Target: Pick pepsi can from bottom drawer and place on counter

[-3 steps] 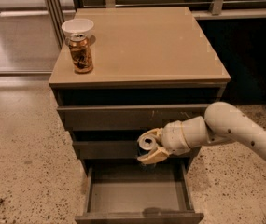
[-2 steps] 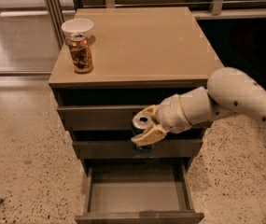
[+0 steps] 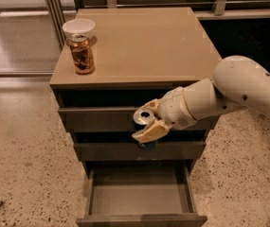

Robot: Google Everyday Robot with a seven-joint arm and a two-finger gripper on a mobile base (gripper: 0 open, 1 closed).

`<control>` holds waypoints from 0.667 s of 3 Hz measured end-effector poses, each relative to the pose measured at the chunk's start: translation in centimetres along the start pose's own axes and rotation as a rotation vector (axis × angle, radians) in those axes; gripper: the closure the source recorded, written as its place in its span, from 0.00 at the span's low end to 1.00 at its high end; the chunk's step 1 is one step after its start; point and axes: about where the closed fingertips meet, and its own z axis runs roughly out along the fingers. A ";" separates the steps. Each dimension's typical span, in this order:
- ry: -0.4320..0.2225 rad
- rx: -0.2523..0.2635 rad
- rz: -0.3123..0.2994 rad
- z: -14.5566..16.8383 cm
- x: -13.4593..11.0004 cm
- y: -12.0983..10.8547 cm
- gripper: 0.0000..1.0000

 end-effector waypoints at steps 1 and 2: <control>-0.008 0.010 0.015 -1.0 -1.7 -0.8 1.00; -0.050 0.061 0.081 -4.3 -5.6 -2.6 1.00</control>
Offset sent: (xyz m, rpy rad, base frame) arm 0.0443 -0.0119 0.1487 0.1411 0.0506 -0.2253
